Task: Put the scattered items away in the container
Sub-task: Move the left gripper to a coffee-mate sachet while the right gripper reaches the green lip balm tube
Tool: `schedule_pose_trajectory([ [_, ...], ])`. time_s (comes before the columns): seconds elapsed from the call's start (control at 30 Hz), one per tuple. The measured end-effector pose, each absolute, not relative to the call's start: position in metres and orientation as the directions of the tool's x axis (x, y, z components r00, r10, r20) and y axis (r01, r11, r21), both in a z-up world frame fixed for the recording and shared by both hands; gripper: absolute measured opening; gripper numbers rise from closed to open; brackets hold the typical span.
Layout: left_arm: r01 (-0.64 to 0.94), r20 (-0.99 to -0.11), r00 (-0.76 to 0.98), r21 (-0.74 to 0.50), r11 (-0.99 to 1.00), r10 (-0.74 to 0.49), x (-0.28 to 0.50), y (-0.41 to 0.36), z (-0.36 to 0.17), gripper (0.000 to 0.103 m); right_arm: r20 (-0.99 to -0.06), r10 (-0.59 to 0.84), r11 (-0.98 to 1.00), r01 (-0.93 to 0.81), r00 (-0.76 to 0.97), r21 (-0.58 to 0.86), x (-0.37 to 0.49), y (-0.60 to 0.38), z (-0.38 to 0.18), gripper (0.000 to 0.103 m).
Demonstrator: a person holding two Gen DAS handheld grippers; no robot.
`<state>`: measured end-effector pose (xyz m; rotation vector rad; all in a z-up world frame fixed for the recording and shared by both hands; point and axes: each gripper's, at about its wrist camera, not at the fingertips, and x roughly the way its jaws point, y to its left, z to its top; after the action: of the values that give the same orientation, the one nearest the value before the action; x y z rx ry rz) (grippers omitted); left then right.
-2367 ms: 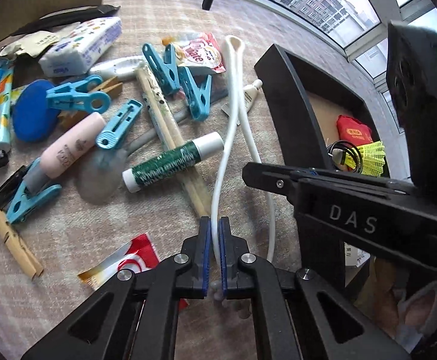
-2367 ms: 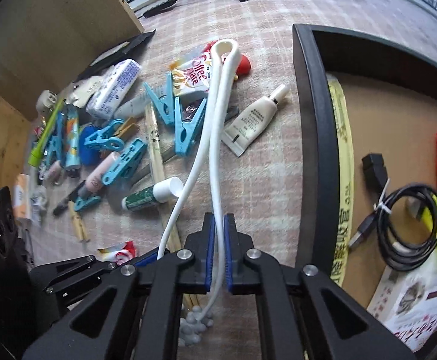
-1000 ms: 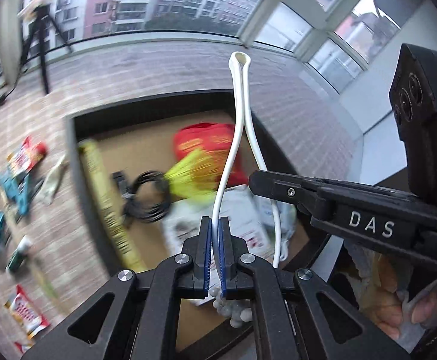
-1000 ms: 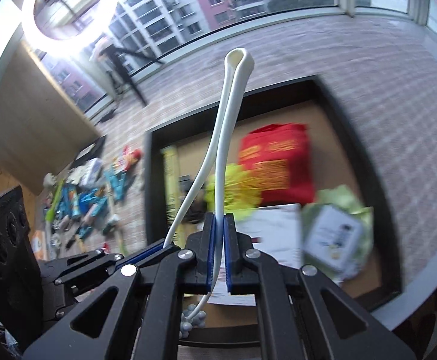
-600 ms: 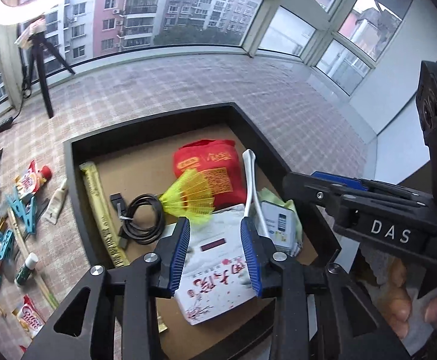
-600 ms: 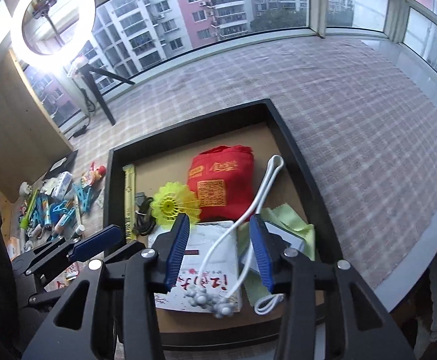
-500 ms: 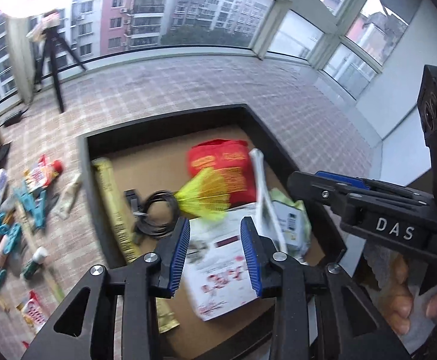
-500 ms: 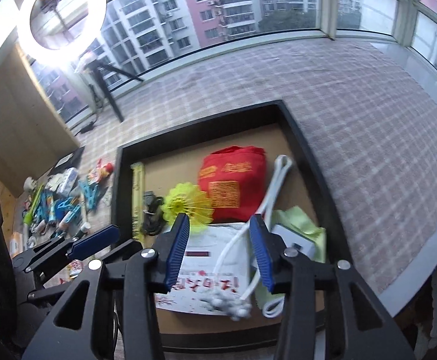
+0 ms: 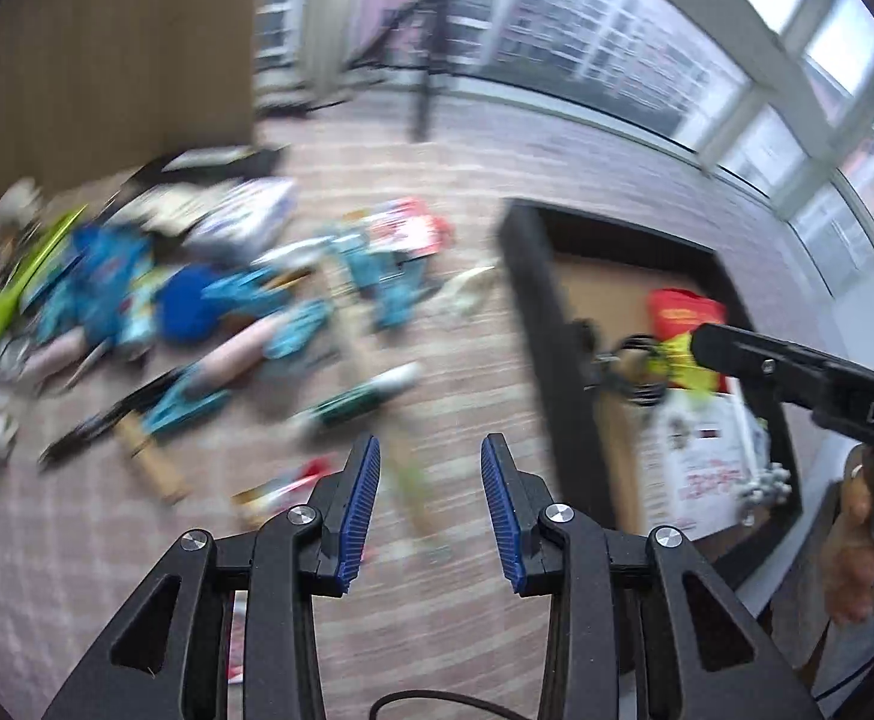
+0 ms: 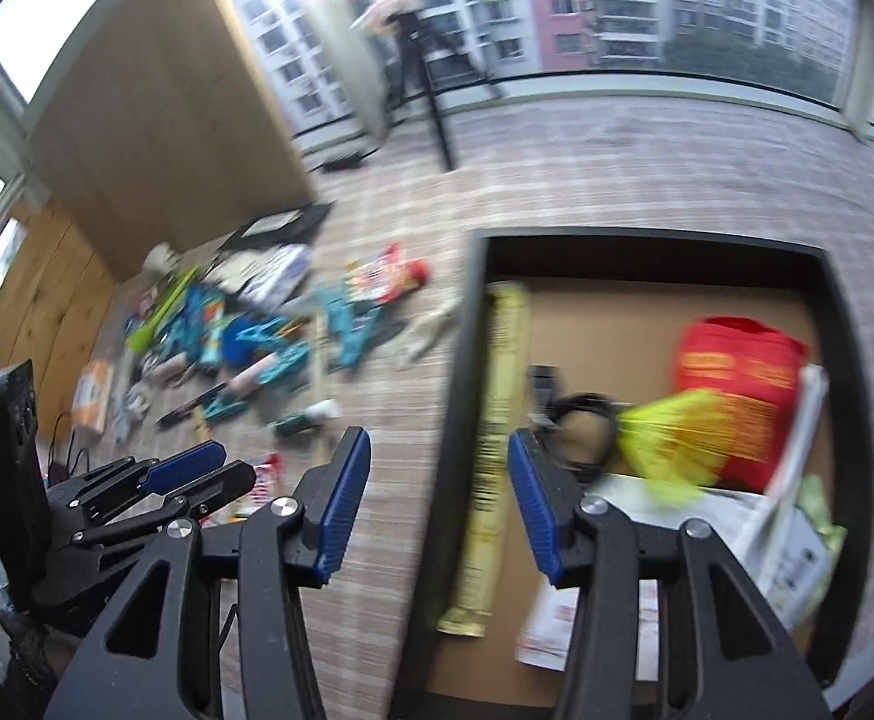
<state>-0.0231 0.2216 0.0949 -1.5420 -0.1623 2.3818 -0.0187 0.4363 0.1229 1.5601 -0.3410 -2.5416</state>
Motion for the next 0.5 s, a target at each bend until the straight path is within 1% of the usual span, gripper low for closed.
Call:
schedule_pose_trajectory([
  [0.17, -0.107, -0.887, -0.370, -0.256, -0.961, 0.277, -0.020, 0.183, 0.077, 0.033, -0.873, -0.297, -0.952, 0.047, -0.387, 0.304, -0.041, 0.388, 0.103, 0.047],
  [0.33, -0.117, -0.899, -0.341, -0.249, -0.962, 0.274, -0.021, 0.175, 0.059, 0.033, -0.893, -0.313, -0.946, 0.028, -0.322, 0.322, -0.062, 0.355, 0.078, 0.047],
  [0.43, -0.133, -0.905, -0.318, -0.251, -0.959, 0.281, -0.023, 0.176, 0.050, 0.033, -0.893, -0.355, -0.929, 0.001, -0.277, 0.370, -0.070, 0.345, 0.063, 0.047],
  [0.5, -0.142, -0.910, -0.304, -0.249, -0.958, 0.282, -0.024, 0.177, 0.044, 0.033, -0.900, -0.357, -0.928, -0.017, -0.249, 0.373, -0.074, 0.341, 0.056, 0.047],
])
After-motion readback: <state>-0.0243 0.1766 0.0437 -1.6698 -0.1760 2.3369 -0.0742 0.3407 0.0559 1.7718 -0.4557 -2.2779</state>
